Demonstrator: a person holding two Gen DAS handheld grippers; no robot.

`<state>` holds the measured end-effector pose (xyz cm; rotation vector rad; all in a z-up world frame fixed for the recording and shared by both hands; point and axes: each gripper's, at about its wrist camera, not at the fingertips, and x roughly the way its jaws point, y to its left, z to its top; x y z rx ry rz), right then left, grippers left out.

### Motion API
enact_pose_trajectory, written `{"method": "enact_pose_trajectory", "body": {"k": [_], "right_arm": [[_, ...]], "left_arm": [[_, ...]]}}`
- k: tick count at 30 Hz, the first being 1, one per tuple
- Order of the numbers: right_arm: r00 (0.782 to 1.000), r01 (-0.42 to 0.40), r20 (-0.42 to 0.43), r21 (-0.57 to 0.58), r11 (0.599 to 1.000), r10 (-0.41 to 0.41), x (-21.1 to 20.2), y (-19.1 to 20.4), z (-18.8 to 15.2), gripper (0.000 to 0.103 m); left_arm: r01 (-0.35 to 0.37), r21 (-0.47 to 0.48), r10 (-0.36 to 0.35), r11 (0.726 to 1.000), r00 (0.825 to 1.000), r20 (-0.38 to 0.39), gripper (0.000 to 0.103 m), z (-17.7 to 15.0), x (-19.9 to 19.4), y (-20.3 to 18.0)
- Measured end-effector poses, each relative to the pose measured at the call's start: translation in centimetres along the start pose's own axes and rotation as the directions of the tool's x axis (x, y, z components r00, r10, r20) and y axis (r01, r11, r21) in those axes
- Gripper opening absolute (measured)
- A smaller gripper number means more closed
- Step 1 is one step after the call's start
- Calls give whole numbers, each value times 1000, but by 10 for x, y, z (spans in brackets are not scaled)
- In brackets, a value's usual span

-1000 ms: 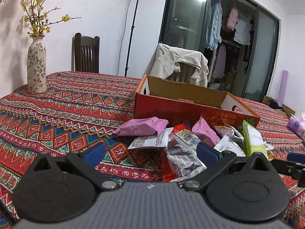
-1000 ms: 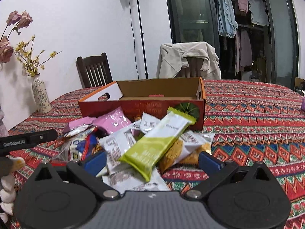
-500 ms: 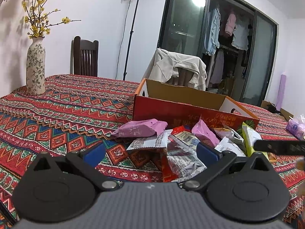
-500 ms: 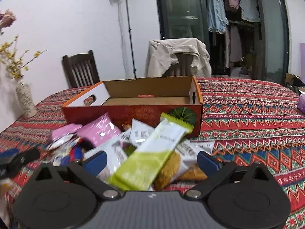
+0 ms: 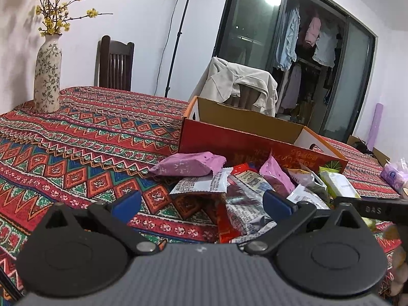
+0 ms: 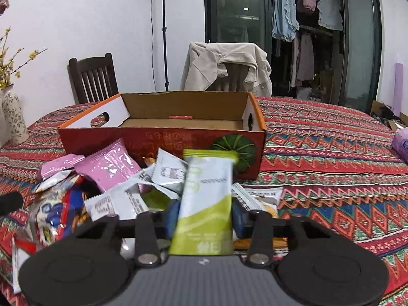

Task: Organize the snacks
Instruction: 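Grasp the lime-green snack bar with the right gripper, then grasp the silver-white wrapper packet with the left gripper while the right gripper holds the green bar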

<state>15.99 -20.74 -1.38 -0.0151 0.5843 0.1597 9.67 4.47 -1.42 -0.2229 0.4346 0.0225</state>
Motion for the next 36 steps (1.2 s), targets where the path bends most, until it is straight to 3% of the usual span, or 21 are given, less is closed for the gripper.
{"method": "enact_pose_trajectory", "body": {"k": [14, 23, 36], "right_arm": [[989, -98, 119, 53, 994, 91, -25, -23, -11, 39], [982, -150, 130, 68, 986, 140, -25, -28, -16, 39], [978, -160, 149, 71, 985, 148, -31, -31, -21, 39]], "left_arm": [[-57, 15, 57, 998, 998, -36, 103, 3, 4, -5], [-65, 13, 66, 998, 992, -103, 103, 15, 12, -23], [-75, 18, 77, 997, 976, -202, 103, 18, 42, -53]]}}
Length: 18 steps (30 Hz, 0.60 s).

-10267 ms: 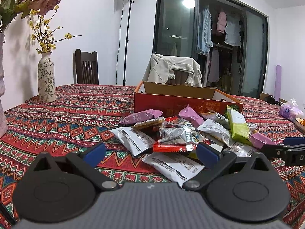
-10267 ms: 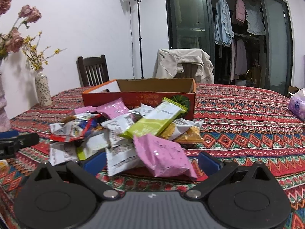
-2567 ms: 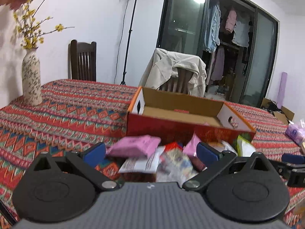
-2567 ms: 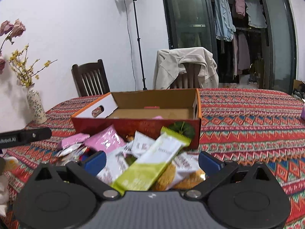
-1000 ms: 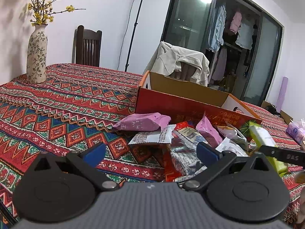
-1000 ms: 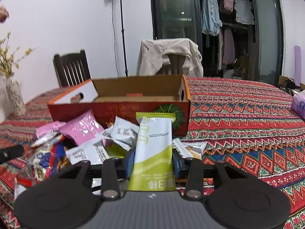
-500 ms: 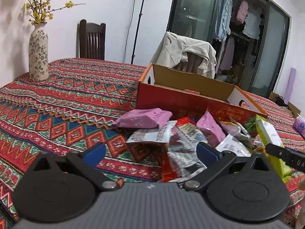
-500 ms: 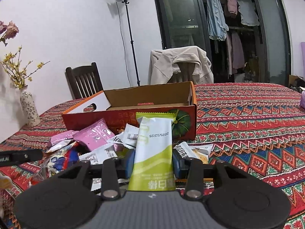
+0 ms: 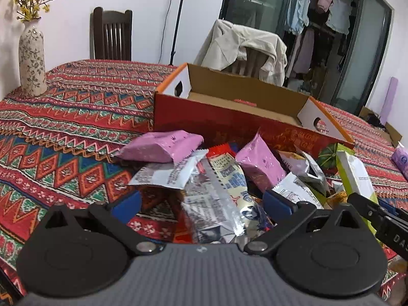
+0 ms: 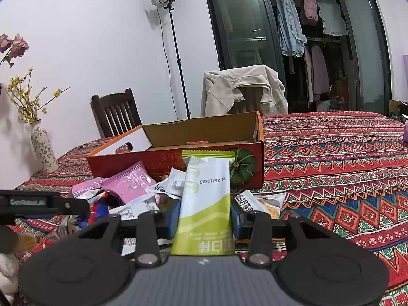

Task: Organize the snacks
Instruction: 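Grasp the silver-white wrapper packet with the left gripper while the right gripper holds the green bar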

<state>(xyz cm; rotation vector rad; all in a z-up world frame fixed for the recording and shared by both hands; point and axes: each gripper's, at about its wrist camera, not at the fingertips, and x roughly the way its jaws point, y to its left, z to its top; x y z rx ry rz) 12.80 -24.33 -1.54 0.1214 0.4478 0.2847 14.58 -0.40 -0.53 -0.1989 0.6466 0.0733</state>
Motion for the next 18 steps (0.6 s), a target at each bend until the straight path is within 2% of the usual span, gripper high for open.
{"method": "enact_pose_trajectory", "body": {"k": [8, 10, 11, 12, 14, 18], "right_arm": [[1000, -4, 0, 1, 1000, 4, 1, 1, 0, 39], [1000, -5, -1, 4, 1000, 5, 1, 1, 0, 39], [1000, -6, -1, 4, 1000, 6, 1, 1, 0, 39], [1000, -7, -1, 5, 1000, 7, 1, 1, 0, 39], [1000, -7, -1, 6, 1000, 7, 1, 1, -1, 39], [1000, -7, 2, 13, 1000, 7, 1, 0, 0, 39]], "left_arm": [[-9, 15, 10, 1000, 998, -65, 103, -5, 21, -14], [1, 10, 0, 1000, 997, -71, 97, -6, 24, -13], [13, 0, -13, 1000, 997, -74, 92, -6, 24, -12], [21, -4, -21, 1000, 997, -73, 81, -6, 23, -11], [14, 0, -14, 1000, 998, -65, 71, -7, 21, -11], [31, -12, -32, 999, 998, -57, 63, -8, 17, -7]]}}
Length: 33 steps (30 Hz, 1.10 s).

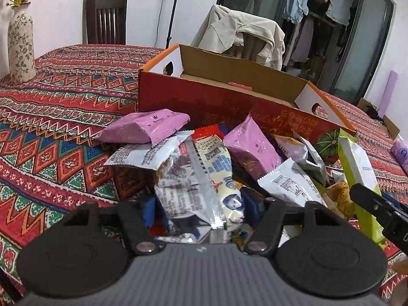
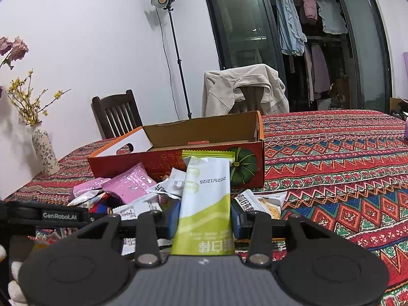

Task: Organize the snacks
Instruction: 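Grasp the silver-white wrapper packet with the left gripper while the right gripper holds the green bar, then lift both held snacks and carry them over the cardboard box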

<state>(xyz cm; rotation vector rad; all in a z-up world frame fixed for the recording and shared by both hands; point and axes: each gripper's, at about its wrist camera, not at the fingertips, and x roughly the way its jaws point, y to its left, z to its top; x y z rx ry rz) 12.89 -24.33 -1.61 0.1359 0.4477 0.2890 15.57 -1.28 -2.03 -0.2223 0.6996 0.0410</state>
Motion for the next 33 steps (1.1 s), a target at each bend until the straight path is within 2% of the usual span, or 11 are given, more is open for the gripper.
{"method": "enact_pose_trajectory", "body": {"k": [9, 17, 26, 33], "right_arm": [[1000, -5, 5, 3, 1000, 5, -1, -2, 1, 39], [999, 6, 50, -38, 999, -4, -7, 6, 2, 39], [996, 17, 87, -71, 997, -11, -21, 17, 11, 39], [992, 27, 124, -91, 996, -15, -31, 23, 26, 39]], "left_arm": [[38, -6, -38, 999, 999, 21, 63, -5, -22, 7], [71, 19, -72, 997, 994, 82, 63, -2, -50, 9], [121, 59, -128, 991, 980, 151, 63, 6, -73, 3], [131, 95, -149, 987, 966, 212, 63, 21, -86, -5]]}}
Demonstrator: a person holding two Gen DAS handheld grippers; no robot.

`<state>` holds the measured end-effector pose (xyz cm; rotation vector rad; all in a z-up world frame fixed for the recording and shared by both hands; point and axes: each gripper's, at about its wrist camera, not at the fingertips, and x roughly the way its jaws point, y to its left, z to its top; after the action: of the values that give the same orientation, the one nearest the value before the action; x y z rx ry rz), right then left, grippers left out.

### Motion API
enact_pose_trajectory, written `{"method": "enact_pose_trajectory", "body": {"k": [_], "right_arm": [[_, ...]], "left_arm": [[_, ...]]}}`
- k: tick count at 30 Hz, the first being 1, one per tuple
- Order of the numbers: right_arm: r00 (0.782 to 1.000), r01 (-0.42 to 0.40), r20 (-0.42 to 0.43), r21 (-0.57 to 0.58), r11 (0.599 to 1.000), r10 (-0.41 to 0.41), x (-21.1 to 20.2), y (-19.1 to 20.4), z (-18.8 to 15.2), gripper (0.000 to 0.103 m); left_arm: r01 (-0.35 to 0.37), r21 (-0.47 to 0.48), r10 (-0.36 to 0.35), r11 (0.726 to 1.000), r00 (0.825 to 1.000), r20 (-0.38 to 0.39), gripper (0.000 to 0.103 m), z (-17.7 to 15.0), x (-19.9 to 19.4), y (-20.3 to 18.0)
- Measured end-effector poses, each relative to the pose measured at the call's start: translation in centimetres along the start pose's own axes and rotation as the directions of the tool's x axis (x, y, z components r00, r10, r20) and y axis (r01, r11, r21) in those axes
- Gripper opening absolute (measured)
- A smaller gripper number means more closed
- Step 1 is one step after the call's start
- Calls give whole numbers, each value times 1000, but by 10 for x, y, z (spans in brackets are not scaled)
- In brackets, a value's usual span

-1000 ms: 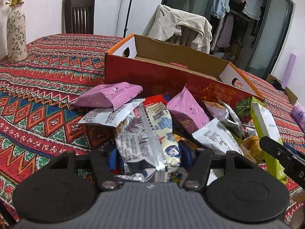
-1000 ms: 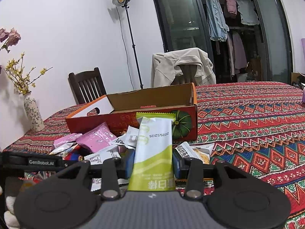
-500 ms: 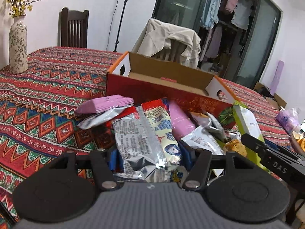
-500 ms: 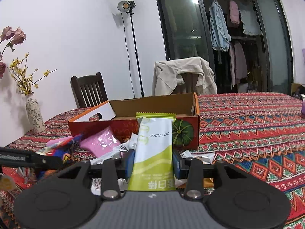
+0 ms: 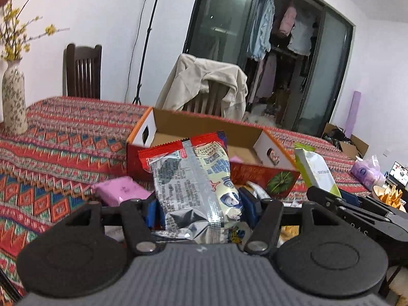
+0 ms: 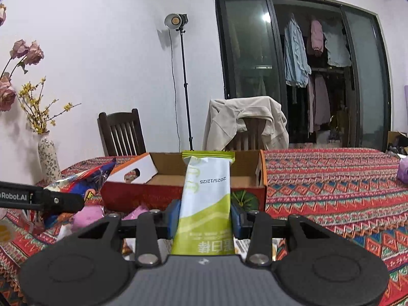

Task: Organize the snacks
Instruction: 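Lift both held snacks and carry them over the cardboard box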

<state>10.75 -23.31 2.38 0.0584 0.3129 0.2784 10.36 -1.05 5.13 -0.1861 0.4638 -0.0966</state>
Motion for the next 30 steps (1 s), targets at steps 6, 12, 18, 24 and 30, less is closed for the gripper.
{"method": "enact_pose_trajectory", "body": {"k": [6, 12, 18, 24, 30], "right_arm": [[1000, 6, 31, -12, 1000, -5, 2, 2, 20, 39], [998, 15, 56, -16, 1000, -14, 14, -1, 44, 39], [998, 24, 62, -12, 1000, -23, 39, -6, 65, 39], [998, 35, 51, -12, 999, -34, 72, -8, 80, 39], [999, 45, 29, -2, 999, -45, 112, -13, 89, 39]], "left_arm": [[-3, 22, 2, 1000, 999, 50, 63, 25, 4, -8], [-6, 23, 4, 1000, 997, 76, 63, 52, 19, -12], [-26, 35, 22, 999, 996, 87, 63, 78, 44, -18], [-39, 37, 36, 999, 995, 90, 63, 96, 72, -20], [-74, 30, 72, 997, 995, 74, 63, 106, 108, -17]]}}
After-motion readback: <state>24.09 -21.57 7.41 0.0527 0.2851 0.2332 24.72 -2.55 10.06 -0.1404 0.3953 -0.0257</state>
